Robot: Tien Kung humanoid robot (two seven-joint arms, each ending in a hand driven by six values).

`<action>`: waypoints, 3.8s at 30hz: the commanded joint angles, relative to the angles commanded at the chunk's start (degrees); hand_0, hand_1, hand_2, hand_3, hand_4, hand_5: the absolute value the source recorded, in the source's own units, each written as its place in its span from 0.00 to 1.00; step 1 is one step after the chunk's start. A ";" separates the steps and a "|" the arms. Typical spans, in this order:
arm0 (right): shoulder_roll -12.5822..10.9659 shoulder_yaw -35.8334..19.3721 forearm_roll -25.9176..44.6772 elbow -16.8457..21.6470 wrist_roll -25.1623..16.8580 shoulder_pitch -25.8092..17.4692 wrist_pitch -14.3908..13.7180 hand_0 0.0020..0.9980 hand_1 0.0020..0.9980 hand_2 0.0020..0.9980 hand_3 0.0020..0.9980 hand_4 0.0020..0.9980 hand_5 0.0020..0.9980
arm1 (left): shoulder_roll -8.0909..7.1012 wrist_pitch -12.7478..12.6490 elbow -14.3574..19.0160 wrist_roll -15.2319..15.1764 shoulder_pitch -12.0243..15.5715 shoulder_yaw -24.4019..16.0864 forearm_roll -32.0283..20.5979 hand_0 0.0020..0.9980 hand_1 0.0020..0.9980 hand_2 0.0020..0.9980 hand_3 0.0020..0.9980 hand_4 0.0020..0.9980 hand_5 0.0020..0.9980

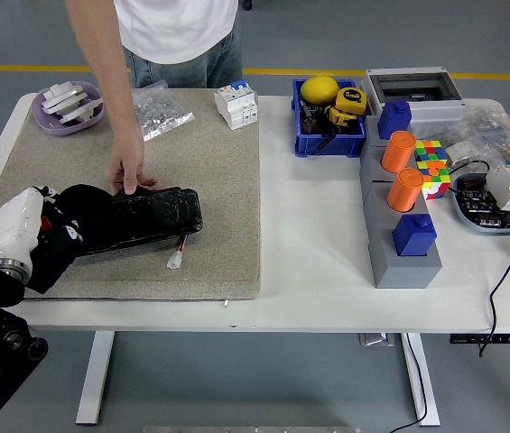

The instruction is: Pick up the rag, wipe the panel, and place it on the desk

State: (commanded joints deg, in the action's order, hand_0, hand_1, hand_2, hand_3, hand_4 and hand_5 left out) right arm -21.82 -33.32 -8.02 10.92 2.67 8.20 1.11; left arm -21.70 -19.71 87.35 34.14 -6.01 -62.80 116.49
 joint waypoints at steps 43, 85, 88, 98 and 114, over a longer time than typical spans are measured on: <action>-0.13 3.28 2.18 -0.08 0.08 1.35 0.14 0.71 0.37 0.63 0.62 1.00 0.57 | 2.70 -0.20 -7.06 -0.21 -20.69 24.97 -5.06 0.23 0.19 0.50 0.45 0.14 0.00; -0.25 0.59 1.15 -0.46 -0.07 0.18 0.19 0.72 0.36 0.63 0.62 1.00 0.57 | -6.98 -0.97 -6.14 0.83 -8.27 10.66 -0.03 0.23 0.19 0.50 0.46 0.15 0.00; -0.24 0.35 0.87 -0.41 -0.11 0.21 0.16 0.71 0.36 0.63 0.62 1.00 0.57 | -6.95 -1.25 -6.46 1.29 -7.94 10.53 0.18 0.23 0.18 0.49 0.45 0.13 0.00; -0.23 0.74 1.14 -0.45 -0.09 0.21 0.24 0.71 0.36 0.63 0.62 1.00 0.58 | -6.90 -1.75 -7.46 1.89 -7.11 9.89 1.16 0.22 0.18 0.49 0.45 0.12 0.00; -0.27 1.29 1.43 -0.46 -0.08 0.46 0.22 0.71 0.36 0.63 0.63 1.00 0.58 | -3.53 -2.15 -6.56 1.72 -13.33 17.71 -1.34 0.22 0.18 0.49 0.45 0.12 0.00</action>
State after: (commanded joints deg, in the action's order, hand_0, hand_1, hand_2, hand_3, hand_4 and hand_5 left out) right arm -22.09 -32.03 -6.60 10.47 2.59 8.66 1.33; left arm -25.23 -21.87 80.78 35.86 -19.34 -45.09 115.15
